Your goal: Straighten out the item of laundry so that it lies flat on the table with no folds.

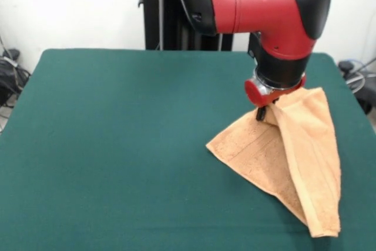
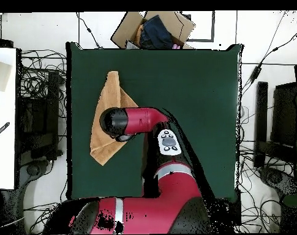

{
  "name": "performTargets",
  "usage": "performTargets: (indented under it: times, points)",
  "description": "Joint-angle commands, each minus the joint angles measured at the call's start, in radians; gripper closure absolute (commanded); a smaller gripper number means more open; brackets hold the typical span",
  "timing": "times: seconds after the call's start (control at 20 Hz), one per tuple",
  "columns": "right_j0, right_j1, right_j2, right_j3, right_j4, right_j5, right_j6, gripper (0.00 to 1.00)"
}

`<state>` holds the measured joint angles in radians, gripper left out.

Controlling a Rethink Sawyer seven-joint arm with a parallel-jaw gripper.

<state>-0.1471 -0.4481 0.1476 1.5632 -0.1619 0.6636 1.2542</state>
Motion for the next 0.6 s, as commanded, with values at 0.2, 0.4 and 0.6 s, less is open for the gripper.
performTargets:
  times: [0.2, 0.4, 0.6]
  points:
    - [0.104, 0.009, -0.089, 0.005, 0.086, -0.063, 0.391, 1.0]
    - [0.139, 0.012, -0.116, -0.003, 0.112, -0.061, 0.399, 1.0]
    - [0.16, 0.022, -0.131, -0.012, 0.135, -0.062, 0.4, 1.0]
